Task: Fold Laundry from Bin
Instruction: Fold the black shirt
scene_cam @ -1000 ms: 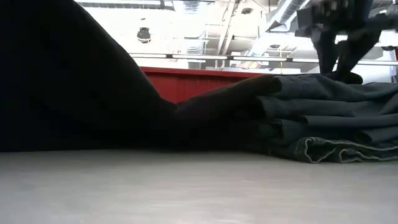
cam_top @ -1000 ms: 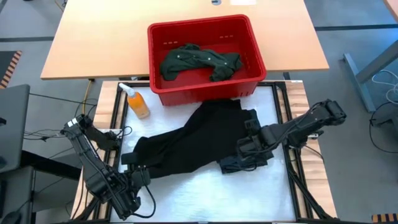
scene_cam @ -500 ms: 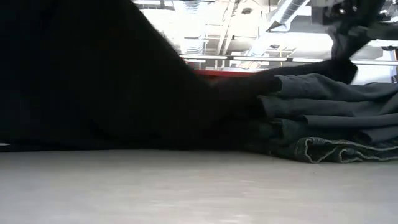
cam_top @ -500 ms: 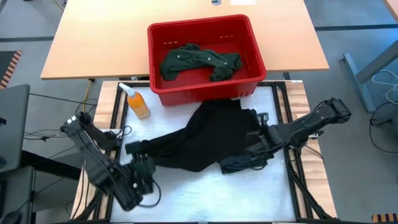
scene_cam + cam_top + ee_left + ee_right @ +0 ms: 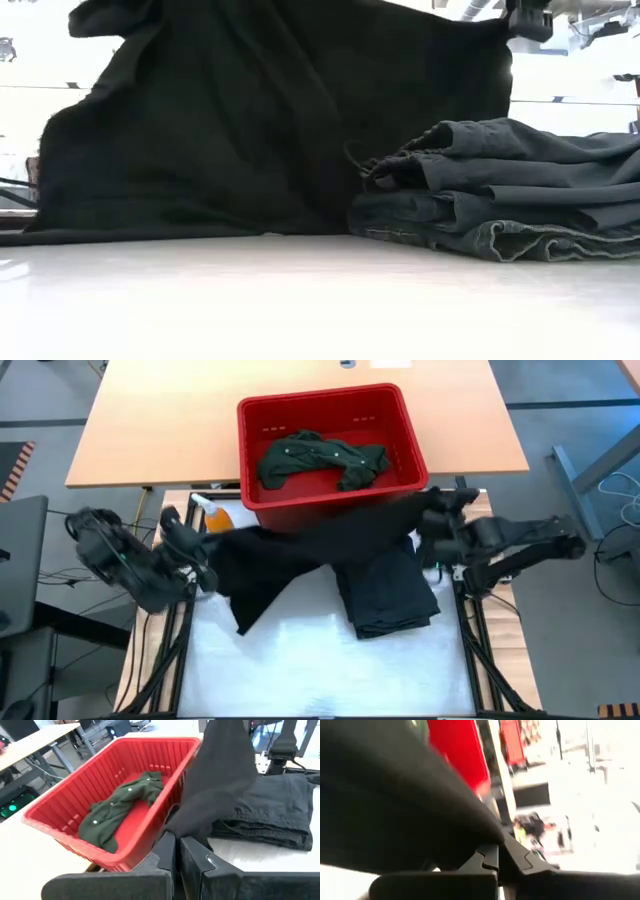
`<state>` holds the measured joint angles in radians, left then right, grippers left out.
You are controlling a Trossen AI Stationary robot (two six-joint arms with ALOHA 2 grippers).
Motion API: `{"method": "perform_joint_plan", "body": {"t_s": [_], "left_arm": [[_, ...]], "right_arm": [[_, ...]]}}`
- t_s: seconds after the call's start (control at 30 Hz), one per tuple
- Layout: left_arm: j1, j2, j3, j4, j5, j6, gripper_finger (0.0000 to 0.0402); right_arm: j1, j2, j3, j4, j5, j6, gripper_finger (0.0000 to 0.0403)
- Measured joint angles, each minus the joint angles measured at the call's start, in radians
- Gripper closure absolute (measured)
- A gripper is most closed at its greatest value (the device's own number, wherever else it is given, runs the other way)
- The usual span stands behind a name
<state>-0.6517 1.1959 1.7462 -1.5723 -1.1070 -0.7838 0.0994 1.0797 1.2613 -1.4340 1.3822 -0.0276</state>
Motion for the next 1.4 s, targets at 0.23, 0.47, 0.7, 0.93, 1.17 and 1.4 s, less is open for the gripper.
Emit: {"method": "perform_joint_plan", "body": {"t_s": [0.23,0.47,0.7,0.93,1.17,1.4], "left_arm": [[0.036,-0.104,0.000,0.000,0.004,0.125,0.0401],[0.090,-0.157,0.000,0.051,-0.031,0.269,0.0401],[0.063,-0.118,-0.003,0.200,0.373,0.279,0.0401],[-0.038,0.035,-0.166,0.235,0.841,0.000,0.0401],[-0.138,0.203,-0.296,0.470,0.971,-0.094,0.0401],[-0.233,0.413,-0.309,0.720,0.978,-0.125,0.0401]], "right_arm": [[-0.263,-0.085,0.000,0.350,-0.101,-0.496,0.0383],[-0.319,-0.152,0.002,0.834,-0.264,-0.870,0.0383],[-0.107,-0.183,0.002,0.451,-0.341,-0.553,0.0383],[0.232,-0.145,0.001,0.006,-0.676,0.102,0.0383],[0.527,-0.003,0.001,-0.028,-1.009,0.459,0.0384],[0.755,0.199,-0.007,-0.136,-1.199,0.835,0.0384]]}}
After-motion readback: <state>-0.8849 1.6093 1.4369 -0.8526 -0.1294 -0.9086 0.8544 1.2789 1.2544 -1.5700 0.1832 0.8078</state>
